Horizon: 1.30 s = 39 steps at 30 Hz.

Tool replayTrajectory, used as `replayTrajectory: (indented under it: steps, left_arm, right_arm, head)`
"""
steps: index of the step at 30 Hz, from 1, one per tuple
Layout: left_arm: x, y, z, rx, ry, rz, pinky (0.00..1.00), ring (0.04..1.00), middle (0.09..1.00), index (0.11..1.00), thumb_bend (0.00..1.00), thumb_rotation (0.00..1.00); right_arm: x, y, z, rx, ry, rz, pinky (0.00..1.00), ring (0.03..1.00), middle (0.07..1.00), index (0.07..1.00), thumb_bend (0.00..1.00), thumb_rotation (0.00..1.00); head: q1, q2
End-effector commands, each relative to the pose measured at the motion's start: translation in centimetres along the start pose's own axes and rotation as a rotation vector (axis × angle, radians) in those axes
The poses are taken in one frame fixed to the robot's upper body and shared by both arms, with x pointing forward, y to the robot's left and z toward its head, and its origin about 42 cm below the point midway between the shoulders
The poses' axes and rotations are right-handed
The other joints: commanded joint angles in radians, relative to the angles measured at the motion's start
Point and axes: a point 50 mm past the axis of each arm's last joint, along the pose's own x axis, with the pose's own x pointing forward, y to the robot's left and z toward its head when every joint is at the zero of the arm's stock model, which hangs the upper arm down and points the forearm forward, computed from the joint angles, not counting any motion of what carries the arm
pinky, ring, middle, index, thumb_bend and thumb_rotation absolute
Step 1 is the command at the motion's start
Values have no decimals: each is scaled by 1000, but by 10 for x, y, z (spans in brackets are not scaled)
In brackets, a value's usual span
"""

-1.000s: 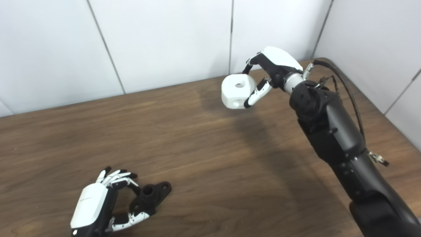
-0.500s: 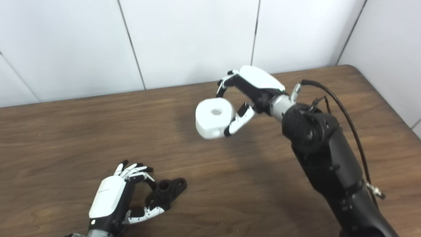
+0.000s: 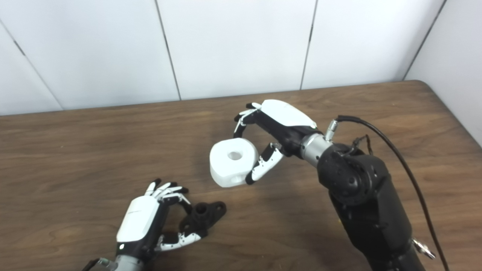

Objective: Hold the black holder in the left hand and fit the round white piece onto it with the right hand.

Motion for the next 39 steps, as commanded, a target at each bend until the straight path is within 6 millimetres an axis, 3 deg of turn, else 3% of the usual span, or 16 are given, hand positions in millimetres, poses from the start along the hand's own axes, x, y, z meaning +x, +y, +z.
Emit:
replayTrajectory:
  steps: [1,22,39]
  left_arm:
    - [4,-4,5,21,-19,-12,1000,883,779,486,520,45]
    - [9,-9,10,29,-25,-15,1000,884,780,486,520,47]
    - [11,-11,12,28,-19,-21,1000,885,783,486,520,47]
  right_arm:
    - [-4,-11,12,-45,-60,-64,1000,972,846,480,525,137]
    - [1,23,28,-2,-130,9,1000,976,847,482,525,134]
    - [8,34,33,19,-130,18,1000,974,843,481,525,135]
  head:
    - [6,2]
    - [44,21]
    - [58,26]
